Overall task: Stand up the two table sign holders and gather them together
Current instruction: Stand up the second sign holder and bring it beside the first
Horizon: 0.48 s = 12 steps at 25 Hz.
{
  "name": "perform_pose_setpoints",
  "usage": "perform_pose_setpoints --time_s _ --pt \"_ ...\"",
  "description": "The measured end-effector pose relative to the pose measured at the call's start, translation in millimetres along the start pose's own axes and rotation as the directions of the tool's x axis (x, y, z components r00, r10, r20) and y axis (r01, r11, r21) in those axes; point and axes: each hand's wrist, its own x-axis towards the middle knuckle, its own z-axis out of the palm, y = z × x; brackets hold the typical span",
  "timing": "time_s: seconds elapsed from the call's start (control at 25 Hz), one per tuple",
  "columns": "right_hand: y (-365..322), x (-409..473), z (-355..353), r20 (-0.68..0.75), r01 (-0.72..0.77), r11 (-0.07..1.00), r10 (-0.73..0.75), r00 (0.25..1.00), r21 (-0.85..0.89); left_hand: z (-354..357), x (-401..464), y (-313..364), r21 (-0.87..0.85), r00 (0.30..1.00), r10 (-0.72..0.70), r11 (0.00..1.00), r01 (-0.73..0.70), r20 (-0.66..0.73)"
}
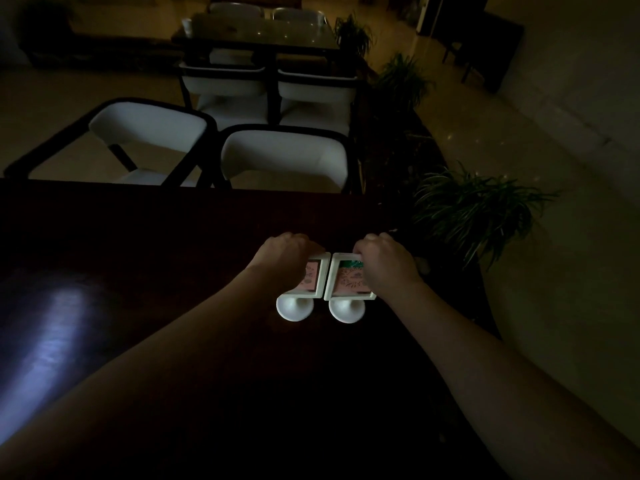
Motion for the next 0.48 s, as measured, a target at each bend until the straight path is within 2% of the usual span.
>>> perform_pose_setpoints --time_s 0.48 --pt "-6.7 -1.4 -1.3 0.009 -0.056 0.998 0.056 0.998 -0.031 0.8 -3.4 2.2 0.026 1.0 -0.002 1.0 0.002 -0.029"
